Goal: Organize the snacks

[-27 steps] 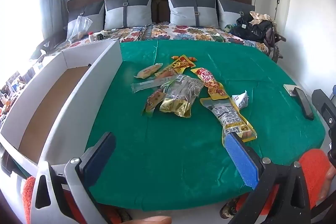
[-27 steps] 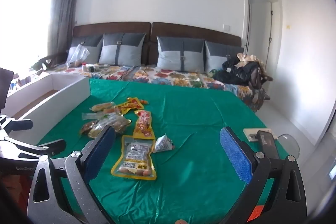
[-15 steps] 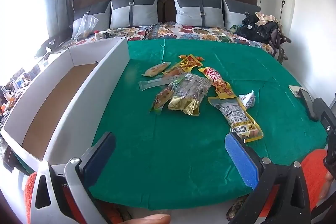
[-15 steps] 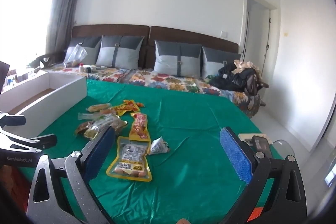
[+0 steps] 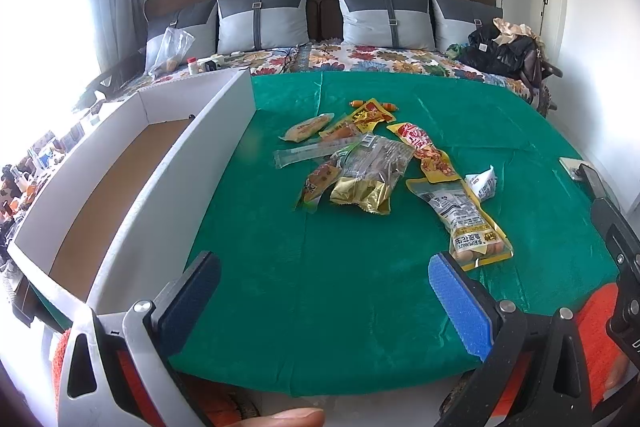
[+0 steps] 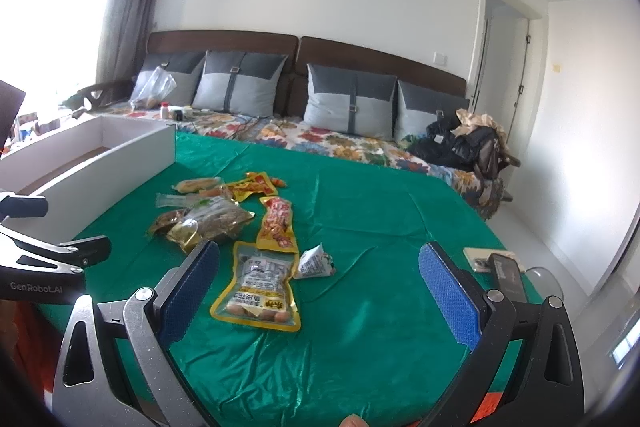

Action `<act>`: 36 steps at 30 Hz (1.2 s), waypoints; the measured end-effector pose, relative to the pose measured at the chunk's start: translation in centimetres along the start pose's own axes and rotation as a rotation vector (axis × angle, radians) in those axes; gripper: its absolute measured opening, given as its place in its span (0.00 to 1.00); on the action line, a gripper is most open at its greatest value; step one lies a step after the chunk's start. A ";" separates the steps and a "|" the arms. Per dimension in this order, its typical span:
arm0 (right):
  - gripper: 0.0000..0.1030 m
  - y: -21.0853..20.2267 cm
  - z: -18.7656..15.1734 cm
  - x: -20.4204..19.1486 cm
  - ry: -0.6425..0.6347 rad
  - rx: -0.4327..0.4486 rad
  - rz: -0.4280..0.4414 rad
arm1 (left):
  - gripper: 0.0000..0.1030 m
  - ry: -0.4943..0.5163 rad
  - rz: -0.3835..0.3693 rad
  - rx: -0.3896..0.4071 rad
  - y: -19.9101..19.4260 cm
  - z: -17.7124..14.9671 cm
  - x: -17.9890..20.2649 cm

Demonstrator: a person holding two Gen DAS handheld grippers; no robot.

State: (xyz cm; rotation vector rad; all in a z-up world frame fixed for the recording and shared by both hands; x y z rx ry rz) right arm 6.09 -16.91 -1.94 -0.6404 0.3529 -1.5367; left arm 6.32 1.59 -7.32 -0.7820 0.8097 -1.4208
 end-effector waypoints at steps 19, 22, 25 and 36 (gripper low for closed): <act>0.98 1.6 -1.1 0.2 0.006 -0.032 0.004 | 1.00 0.006 0.015 -0.052 1.6 -0.4 0.4; 0.98 1.6 -1.1 0.2 0.003 -0.033 0.006 | 1.00 0.003 0.014 -0.052 1.7 -0.4 0.4; 0.98 1.7 -1.2 0.0 -0.004 -0.033 0.010 | 1.00 -0.003 0.012 -0.055 1.8 -0.4 0.2; 0.98 2.0 -1.5 -0.1 -0.002 -0.045 0.011 | 1.00 0.003 0.015 -0.074 2.3 -0.6 0.3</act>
Point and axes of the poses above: each gripper's, at about its wrist camera, not at the fingertips, and y roughly the way its jaws point, x to its right, z to its top, the point moved 9 cm from there along y, roughly the way its jaws point, and after that the axes turned 15 degrees about -x, right-handed, at the moved point
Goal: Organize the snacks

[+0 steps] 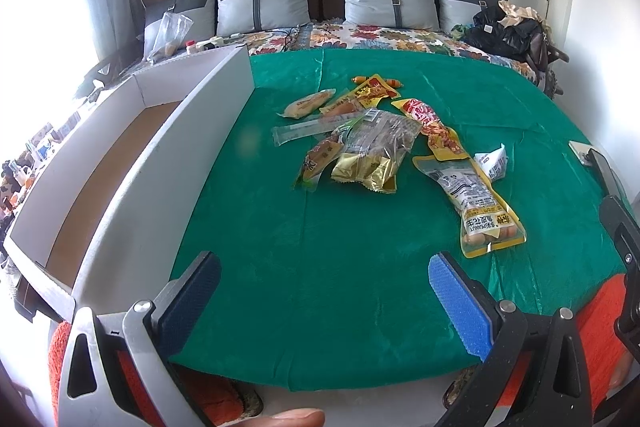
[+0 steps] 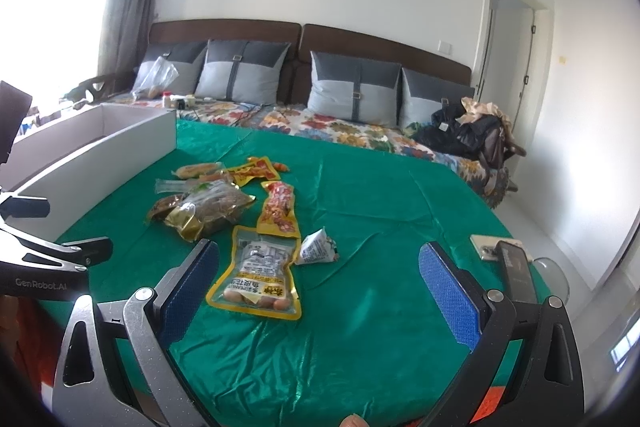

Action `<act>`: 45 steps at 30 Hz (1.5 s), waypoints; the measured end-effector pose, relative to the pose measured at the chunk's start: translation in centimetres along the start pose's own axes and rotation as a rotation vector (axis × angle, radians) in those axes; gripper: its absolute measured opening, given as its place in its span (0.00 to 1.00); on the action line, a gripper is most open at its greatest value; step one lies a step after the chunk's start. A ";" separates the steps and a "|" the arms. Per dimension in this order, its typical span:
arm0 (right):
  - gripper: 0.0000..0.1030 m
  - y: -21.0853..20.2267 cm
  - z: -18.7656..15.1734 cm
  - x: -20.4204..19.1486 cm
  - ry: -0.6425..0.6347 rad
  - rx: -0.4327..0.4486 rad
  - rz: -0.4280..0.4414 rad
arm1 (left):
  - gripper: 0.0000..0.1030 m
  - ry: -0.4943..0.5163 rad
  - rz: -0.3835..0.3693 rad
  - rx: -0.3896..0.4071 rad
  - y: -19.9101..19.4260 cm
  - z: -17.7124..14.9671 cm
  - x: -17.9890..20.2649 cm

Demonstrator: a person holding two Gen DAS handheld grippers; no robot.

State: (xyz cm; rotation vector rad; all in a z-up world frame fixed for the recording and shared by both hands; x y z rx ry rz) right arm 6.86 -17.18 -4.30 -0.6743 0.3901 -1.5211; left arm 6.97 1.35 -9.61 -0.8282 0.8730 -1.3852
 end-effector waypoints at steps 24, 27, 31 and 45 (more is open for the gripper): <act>0.98 6.1 -5.1 -0.9 0.035 -0.274 0.193 | 1.00 0.004 -0.045 -0.266 12.5 -0.5 -1.1; 0.98 7.3 -5.6 -0.1 0.110 -0.353 0.274 | 1.00 -0.007 -0.042 -0.257 12.8 -0.1 -1.5; 0.98 10.0 -4.5 0.2 0.201 -0.455 0.384 | 1.00 -0.002 -0.042 -0.216 12.8 -0.1 -1.8; 0.87 17.6 -3.6 -7.8 -0.045 -0.745 0.288 | 1.00 0.051 -0.063 -0.167 12.4 -0.2 -2.3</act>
Point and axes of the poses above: each gripper's, at about its wrist camera, not at the fingertips, and y roughly the way its jaws point, x to its right, z to its top, the point moved 9 cm from there along y, roughly the way its jaws point, and after that the axes turned 15 degrees about -x, right-handed, at the moved point
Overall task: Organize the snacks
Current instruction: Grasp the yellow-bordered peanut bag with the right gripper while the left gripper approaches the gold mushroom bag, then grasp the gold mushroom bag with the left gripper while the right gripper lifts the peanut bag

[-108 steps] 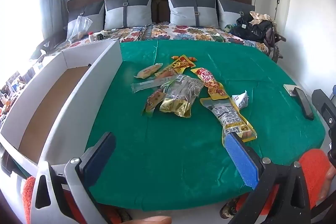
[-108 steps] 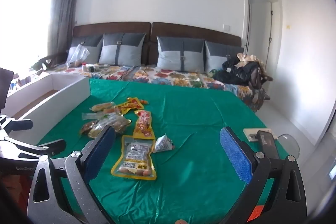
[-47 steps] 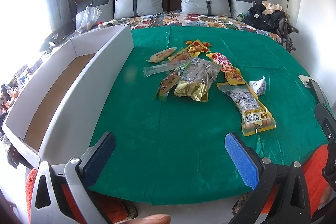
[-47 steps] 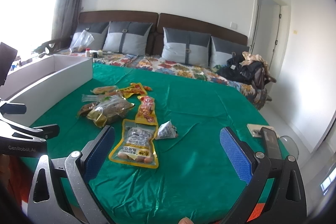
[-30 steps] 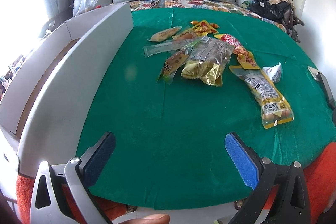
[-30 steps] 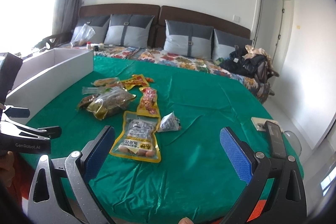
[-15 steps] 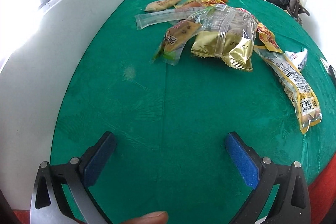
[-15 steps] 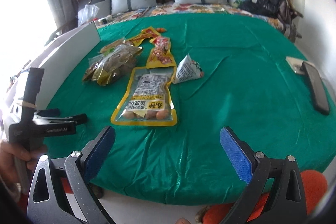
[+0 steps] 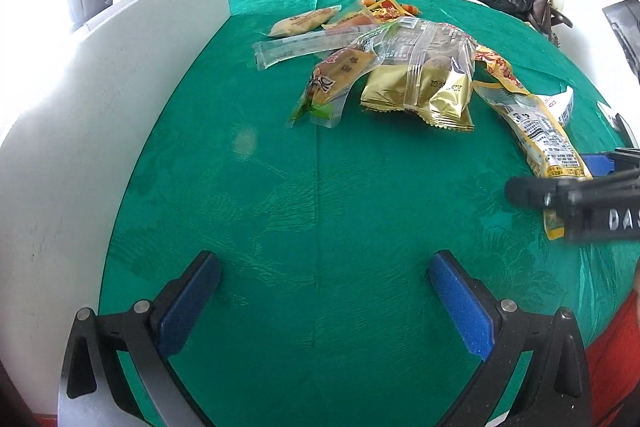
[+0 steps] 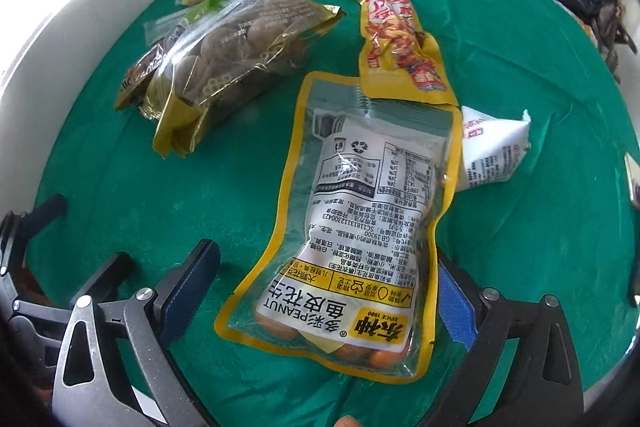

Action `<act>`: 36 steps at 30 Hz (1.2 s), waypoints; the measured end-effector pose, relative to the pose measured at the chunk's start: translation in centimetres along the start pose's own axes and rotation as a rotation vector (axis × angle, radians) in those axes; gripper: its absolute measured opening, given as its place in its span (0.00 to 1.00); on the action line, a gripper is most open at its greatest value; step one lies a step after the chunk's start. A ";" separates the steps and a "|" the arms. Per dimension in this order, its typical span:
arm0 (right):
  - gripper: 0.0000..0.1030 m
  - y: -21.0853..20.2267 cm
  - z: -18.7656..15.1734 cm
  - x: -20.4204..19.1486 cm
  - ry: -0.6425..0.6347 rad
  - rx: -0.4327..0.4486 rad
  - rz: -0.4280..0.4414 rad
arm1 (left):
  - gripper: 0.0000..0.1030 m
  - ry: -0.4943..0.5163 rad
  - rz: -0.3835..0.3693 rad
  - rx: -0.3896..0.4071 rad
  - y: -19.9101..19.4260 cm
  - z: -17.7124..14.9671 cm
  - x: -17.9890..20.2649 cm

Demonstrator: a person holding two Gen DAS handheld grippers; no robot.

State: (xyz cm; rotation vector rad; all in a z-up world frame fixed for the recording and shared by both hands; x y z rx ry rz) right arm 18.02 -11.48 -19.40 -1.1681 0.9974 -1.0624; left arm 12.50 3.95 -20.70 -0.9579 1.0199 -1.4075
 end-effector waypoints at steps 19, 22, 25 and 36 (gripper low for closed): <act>0.76 -2.0 -3.4 5.6 0.061 0.187 0.071 | 0.99 -0.002 -0.122 -0.024 -1.5 4.7 0.9; 0.76 -2.4 -4.0 5.8 0.071 0.202 0.109 | 0.98 0.092 -0.042 0.016 -2.2 8.7 3.2; 0.77 -2.7 -4.1 6.1 0.099 0.223 0.209 | 0.98 0.179 0.041 0.029 -1.4 12.7 5.9; 0.77 -5.3 -6.5 12.4 0.260 0.357 0.280 | 0.55 0.304 0.089 -0.012 -1.2 11.7 10.0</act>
Point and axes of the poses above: each gripper's, at about its wrist camera, not at the fingertips, and y roughly the way its jaws point, x to its right, z to its top, the point moved 9 cm from there along y, roughly the way its jaws point, and after that the axes turned 15 degrees about -x, right-handed, at the moved point
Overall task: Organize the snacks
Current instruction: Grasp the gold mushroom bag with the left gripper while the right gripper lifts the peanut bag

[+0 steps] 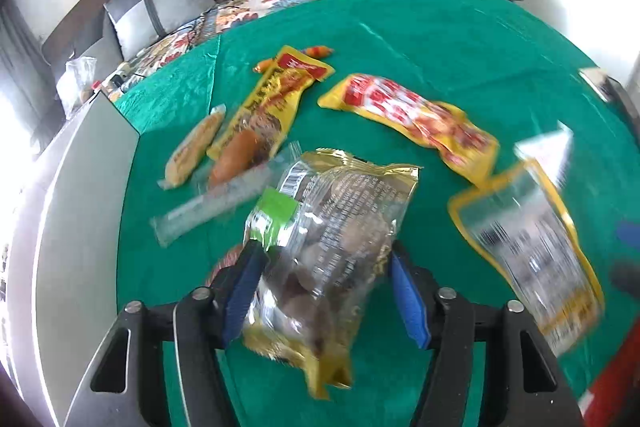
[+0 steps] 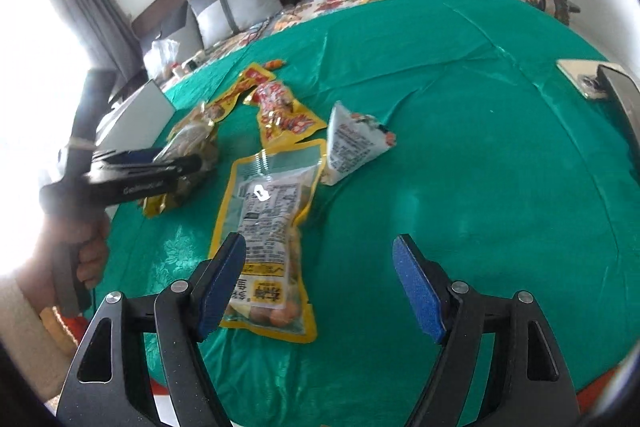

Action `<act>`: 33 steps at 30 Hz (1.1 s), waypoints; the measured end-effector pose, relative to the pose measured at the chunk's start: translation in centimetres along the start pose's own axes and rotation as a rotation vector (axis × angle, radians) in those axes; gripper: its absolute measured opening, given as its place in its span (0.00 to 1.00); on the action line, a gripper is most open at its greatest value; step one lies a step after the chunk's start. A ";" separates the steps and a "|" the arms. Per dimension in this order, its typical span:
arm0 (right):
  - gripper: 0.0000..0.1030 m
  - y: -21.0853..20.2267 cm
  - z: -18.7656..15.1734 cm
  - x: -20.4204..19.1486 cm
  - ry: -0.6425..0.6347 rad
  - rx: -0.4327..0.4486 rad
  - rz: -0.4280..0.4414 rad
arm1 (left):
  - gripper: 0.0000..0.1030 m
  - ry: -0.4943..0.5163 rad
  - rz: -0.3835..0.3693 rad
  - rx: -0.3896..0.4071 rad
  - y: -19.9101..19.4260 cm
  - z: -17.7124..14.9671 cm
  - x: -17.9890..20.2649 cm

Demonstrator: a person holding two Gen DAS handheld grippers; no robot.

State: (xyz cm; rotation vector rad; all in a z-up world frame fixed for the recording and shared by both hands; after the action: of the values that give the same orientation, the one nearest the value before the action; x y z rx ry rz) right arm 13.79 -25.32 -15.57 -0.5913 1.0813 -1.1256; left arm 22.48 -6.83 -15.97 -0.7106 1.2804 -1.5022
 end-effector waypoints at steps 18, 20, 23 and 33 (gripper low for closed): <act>0.77 2.3 -1.9 -3.8 -0.069 -0.117 -0.029 | 0.85 0.127 -0.229 -0.031 -0.4 -5.6 0.5; 0.77 2.2 -2.1 -3.8 -0.077 -0.114 -0.032 | 0.85 0.189 -0.319 -0.032 -0.9 -5.4 2.0; 0.77 1.8 -2.2 -3.7 -0.084 -0.102 -0.036 | 0.85 0.190 -0.346 -0.029 -1.4 -4.8 2.1; 0.77 1.3 -1.5 -2.8 -0.042 -0.137 -0.059 | 0.87 0.310 -0.122 -0.047 0.9 -3.7 3.8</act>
State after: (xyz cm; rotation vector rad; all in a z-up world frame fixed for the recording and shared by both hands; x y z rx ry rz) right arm 12.86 -22.07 -16.22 -0.7557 1.1168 -1.0911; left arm 18.21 -8.97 -18.40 -0.6104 1.5303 -1.7363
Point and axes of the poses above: each gripper's, at about its wrist camera, not at the fingertips, and y roughly the way its jaws point, x to its right, z to its top, the point moved 9 cm from there along y, roughly the way its jaws point, and after that the axes turned 15 degrees about -x, right-handed, at the moved point
